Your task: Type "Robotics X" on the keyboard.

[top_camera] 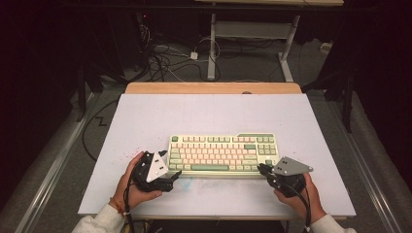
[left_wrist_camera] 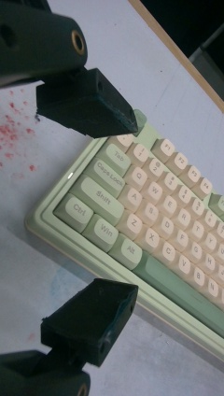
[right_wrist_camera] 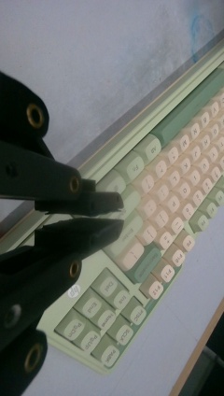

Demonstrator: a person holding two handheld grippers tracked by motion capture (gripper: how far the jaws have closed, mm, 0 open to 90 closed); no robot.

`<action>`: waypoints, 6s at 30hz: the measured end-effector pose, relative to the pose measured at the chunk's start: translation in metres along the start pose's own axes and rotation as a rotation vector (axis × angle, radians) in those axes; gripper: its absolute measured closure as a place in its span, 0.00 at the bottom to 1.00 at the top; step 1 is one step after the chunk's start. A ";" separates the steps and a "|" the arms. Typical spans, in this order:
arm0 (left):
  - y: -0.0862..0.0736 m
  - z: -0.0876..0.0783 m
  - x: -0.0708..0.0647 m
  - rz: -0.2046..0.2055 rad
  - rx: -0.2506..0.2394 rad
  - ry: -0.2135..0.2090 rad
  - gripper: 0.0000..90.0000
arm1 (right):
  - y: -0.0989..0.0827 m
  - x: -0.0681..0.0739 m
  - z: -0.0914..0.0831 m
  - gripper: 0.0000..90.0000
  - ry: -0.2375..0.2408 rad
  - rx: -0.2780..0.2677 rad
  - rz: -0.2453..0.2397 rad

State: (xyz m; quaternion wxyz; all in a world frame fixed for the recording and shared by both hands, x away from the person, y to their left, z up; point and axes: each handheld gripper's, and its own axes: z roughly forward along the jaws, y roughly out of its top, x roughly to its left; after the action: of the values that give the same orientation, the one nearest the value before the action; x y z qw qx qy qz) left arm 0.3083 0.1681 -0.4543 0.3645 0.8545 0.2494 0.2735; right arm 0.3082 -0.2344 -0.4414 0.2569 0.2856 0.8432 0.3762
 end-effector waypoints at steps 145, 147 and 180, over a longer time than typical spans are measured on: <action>0.065 0.045 0.005 -0.061 0.158 -0.230 0.97 | -0.014 0.012 -0.026 0.28 -0.197 -0.099 -0.034; 0.068 0.050 0.004 -0.055 0.164 -0.236 0.97 | -0.014 0.011 -0.026 0.28 -0.198 -0.099 -0.026; 0.095 0.103 0.010 -0.056 0.244 -0.196 0.96 | -0.019 0.014 -0.018 0.28 -0.173 -0.052 -0.066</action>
State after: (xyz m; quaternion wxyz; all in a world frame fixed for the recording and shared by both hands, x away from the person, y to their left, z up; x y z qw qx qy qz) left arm 0.4038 0.0666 -0.4397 0.2880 0.9078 0.2676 0.1460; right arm 0.2811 -0.2438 -0.4488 0.3482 0.2824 0.8167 0.3633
